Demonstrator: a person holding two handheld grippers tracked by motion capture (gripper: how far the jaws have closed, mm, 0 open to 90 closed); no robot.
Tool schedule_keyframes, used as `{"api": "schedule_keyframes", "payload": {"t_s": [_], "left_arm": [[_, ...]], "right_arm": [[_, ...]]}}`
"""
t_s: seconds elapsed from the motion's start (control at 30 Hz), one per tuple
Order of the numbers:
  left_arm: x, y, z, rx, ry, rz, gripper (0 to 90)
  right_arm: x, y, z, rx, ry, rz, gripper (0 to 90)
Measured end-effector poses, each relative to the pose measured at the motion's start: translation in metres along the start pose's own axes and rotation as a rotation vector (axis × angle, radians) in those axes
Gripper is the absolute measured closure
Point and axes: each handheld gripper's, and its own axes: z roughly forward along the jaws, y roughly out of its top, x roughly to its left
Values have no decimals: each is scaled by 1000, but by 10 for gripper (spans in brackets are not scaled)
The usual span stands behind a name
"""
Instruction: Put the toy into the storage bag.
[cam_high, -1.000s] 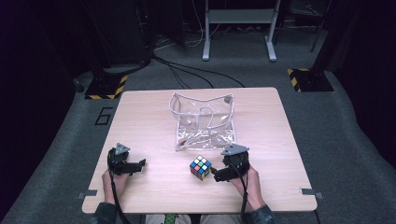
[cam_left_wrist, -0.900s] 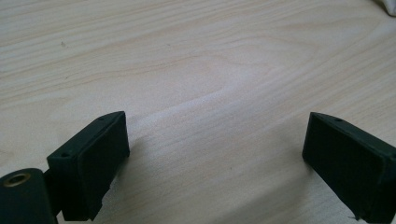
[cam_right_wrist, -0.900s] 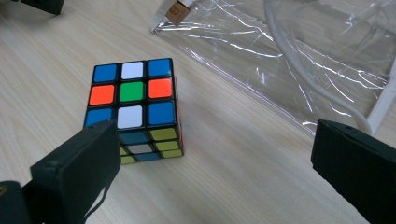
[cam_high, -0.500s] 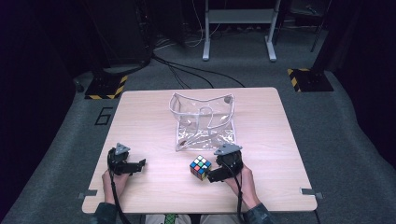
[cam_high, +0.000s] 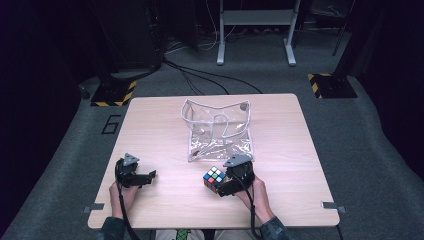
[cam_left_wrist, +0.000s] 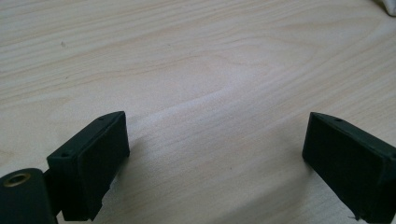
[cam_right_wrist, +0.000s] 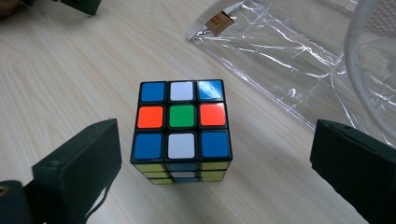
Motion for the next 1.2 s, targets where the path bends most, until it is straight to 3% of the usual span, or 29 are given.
{"api": "schedule_keyframes", "payload": {"t_s": [0.47, 0.8, 0.93, 1.2], "left_arm": [[0, 0, 0, 0, 0, 0, 70], [0, 0, 0, -2, 0, -1, 70], [0, 0, 0, -1, 0, -1, 71], [0, 0, 0, -1, -1, -1, 72]], "right_arm": [[9, 3, 11, 32, 22, -24, 14], [16, 3, 19, 77, 35, -8, 19], [16, 2, 25, 69, 34, -33, 25], [17, 0, 34, 106, 34, -48, 31]]}}
